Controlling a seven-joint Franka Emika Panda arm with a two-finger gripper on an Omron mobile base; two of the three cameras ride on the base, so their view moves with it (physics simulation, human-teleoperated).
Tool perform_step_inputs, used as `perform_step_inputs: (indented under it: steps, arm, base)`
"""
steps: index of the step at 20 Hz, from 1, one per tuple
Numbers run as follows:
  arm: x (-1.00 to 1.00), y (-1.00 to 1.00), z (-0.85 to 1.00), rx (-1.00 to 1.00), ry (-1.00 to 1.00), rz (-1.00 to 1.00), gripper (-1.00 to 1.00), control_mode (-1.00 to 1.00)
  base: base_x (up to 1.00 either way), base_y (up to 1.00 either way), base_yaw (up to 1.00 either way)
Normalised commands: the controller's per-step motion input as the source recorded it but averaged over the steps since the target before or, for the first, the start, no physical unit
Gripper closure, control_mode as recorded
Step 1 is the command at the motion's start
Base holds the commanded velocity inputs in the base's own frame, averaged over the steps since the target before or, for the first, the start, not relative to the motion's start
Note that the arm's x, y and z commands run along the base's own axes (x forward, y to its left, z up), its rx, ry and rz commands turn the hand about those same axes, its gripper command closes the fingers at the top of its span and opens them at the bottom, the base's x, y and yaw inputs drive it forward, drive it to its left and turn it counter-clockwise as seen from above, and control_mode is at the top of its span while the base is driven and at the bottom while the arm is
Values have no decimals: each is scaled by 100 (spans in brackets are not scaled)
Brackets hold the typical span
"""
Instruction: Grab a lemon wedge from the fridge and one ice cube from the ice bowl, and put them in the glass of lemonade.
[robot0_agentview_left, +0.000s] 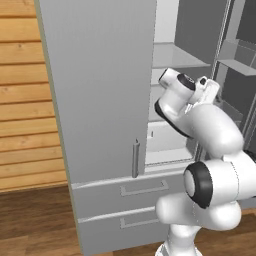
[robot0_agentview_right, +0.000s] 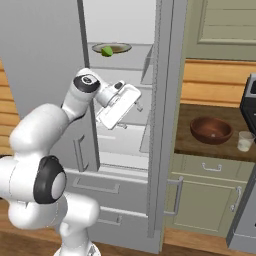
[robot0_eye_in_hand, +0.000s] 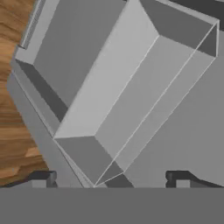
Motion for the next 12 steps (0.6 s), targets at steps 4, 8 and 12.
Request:
perform_step_inputs:
  steps: [4,8,12]
  arm:
    - [0,63,0,19,-47,-48,-100,-100]
    - [8,39,-15,43,-57,-59,-100,-100]
    - [-8,66,5,27,-69,-46,-100,-100]
  base:
    - [0,0,0]
    - [0,0,0]
    - [0,0,0]
